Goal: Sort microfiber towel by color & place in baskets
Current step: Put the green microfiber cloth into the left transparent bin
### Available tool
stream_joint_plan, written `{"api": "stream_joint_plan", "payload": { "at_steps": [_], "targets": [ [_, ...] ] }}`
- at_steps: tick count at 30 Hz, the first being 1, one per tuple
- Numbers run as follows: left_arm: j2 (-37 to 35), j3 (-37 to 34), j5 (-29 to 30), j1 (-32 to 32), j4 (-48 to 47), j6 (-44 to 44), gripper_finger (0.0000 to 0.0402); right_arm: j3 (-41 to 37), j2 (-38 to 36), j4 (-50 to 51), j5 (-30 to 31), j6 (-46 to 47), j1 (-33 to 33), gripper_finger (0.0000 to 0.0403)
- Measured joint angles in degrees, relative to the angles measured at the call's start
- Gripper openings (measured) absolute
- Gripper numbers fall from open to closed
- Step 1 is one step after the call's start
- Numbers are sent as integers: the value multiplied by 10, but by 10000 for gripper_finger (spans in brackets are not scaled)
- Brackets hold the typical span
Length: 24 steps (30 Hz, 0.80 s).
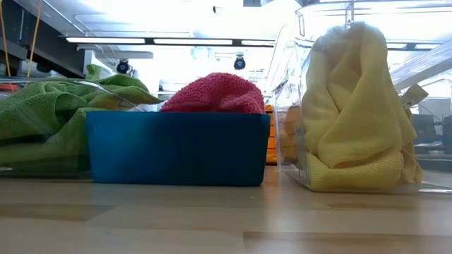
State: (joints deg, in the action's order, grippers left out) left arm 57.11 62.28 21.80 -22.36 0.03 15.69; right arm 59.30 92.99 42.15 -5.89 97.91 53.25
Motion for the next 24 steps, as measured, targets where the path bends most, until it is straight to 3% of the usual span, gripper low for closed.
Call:
{"api": "stream_joint_plan", "payload": {
  "at_steps": [7, 12, 18, 24],
  "targets": [
    [-29, 0, -2, -6, 51, -45, 241, 42, -134, -11, 214, -55, 0, 4],
    [-44, 0, 19, -5, 51, -57, 241, 53, -183, -157, 351, -242, -24, 3],
    [-47, 0, 35, -5, 49, -66, 241, 53, -177, -323, 356, -457, -92, 2],
    [-47, 0, 44, -5, 45, -69, 241, 53, -155, -369, 301, -580, -182, 1]
  ]
}}
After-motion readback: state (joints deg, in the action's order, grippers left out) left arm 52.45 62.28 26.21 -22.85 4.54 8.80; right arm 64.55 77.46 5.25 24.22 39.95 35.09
